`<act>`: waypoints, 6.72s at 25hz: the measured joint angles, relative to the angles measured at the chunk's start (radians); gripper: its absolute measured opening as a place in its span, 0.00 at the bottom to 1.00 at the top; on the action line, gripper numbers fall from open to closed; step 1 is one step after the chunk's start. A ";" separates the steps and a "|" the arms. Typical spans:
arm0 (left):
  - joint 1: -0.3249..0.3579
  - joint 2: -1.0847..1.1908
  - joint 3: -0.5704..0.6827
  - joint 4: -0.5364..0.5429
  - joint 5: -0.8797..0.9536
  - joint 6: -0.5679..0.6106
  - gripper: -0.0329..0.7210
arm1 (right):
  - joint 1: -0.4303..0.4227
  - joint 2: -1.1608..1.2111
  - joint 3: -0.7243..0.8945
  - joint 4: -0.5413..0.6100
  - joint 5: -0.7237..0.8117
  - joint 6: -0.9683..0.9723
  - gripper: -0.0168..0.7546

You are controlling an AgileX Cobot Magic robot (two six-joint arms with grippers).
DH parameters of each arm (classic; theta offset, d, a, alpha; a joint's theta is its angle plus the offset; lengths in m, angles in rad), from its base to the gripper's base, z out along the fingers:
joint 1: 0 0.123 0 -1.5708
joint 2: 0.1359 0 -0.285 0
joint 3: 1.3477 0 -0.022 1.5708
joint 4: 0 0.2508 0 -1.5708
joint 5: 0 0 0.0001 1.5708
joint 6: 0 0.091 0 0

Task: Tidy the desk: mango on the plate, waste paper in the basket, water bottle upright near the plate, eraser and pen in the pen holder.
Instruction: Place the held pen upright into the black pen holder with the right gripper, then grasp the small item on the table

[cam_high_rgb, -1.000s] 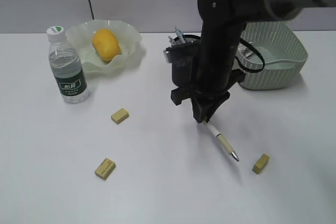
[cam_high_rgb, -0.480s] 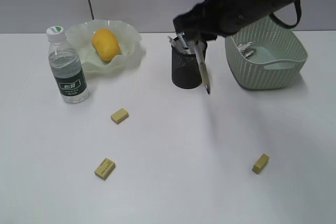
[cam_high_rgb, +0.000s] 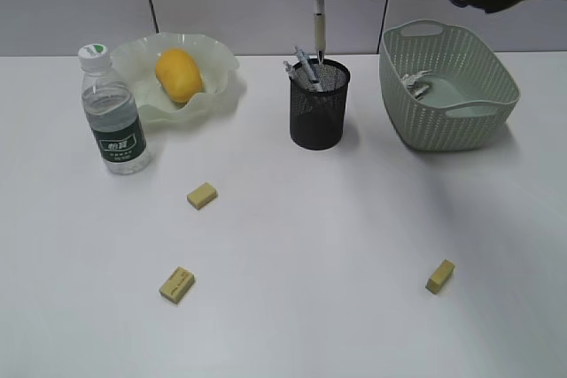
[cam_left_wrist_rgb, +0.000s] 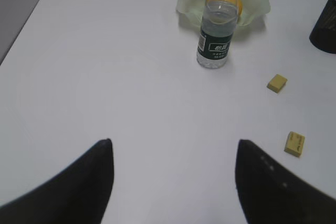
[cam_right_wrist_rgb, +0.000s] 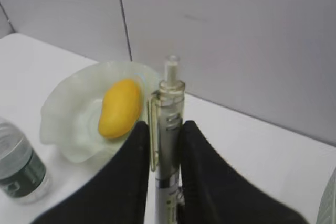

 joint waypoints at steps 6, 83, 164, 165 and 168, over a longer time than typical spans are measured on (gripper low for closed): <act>0.000 0.000 0.000 0.000 0.000 0.000 0.77 | -0.040 0.126 0.003 -0.004 -0.182 -0.008 0.22; 0.000 0.000 0.000 0.000 0.000 0.000 0.77 | -0.360 0.095 -0.367 -0.141 1.306 0.066 0.60; 0.000 0.000 0.000 0.000 -0.001 0.000 0.77 | -0.504 -1.743 0.729 0.000 1.147 -0.075 0.41; 0.000 0.000 0.000 0.000 -0.001 0.000 0.77 | -0.514 -1.743 0.729 0.000 1.147 -0.075 0.41; 0.000 0.000 0.000 0.000 -0.001 0.000 0.77 | -0.519 -1.743 0.729 0.000 1.147 -0.075 0.41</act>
